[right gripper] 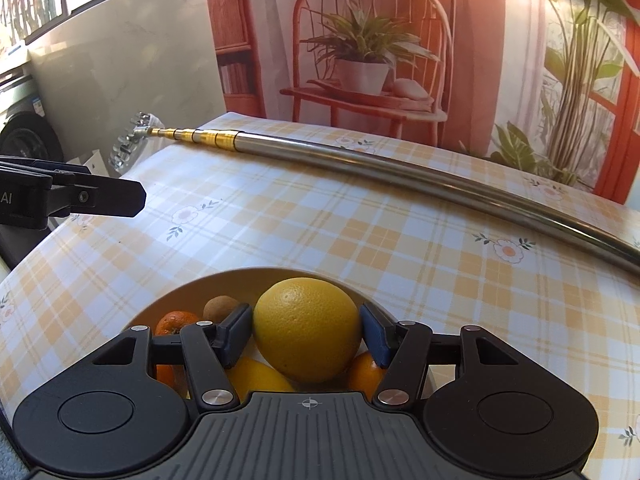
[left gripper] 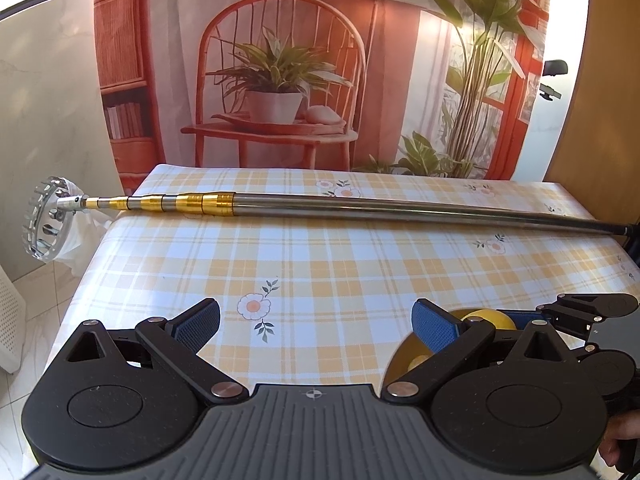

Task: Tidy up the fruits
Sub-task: 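Lower the lemon into the plate and open the right tool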

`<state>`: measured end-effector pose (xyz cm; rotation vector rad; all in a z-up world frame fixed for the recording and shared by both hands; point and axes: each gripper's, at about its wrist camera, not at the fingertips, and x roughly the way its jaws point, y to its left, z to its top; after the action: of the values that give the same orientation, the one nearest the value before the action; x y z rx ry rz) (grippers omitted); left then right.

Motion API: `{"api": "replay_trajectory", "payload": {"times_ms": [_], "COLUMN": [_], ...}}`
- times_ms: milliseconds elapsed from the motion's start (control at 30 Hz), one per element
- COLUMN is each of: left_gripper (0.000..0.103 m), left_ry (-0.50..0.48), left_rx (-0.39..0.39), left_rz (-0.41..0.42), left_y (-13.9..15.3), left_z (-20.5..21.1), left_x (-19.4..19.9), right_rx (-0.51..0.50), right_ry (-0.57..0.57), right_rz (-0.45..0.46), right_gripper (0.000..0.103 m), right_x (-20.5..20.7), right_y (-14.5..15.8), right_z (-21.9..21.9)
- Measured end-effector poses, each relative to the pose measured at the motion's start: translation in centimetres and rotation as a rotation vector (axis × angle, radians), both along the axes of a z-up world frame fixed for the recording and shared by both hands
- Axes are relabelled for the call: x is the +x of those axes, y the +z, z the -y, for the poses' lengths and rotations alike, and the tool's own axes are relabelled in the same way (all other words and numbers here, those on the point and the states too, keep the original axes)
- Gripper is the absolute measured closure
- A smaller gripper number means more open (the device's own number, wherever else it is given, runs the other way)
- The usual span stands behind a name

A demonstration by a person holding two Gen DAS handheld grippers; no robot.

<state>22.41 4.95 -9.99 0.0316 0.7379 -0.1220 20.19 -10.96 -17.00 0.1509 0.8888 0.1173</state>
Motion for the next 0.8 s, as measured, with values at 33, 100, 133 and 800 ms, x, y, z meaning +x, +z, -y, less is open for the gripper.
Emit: {"api": "replay_trajectory", "payload": {"times_ms": [33, 100, 133, 800], "left_gripper": [0.000, 0.000, 0.000, 0.000], "left_ry": [-0.001, -0.002, -0.002, -0.006], "left_rx": [0.000, 0.001, 0.001, -0.003], "left_rz": [-0.001, -0.003, -0.003, 0.008], "left_y": [0.0, -0.1, -0.1, 0.3], "left_z": [0.0, 0.0, 0.0, 0.2], "left_x": [0.0, -0.1, -0.1, -0.3], "right_rx": [0.000, -0.001, -0.001, -0.021], "right_ry": [-0.001, 0.000, 0.001, -0.043], "right_rz": [0.000, -0.001, -0.003, 0.019], "right_gripper": [0.048, 0.048, 0.048, 0.010], "right_x": [0.0, 0.0, 0.1, -0.1], "right_y": [0.0, 0.0, 0.0, 2.4], "right_z": [0.0, 0.0, 0.0, 0.7]}}
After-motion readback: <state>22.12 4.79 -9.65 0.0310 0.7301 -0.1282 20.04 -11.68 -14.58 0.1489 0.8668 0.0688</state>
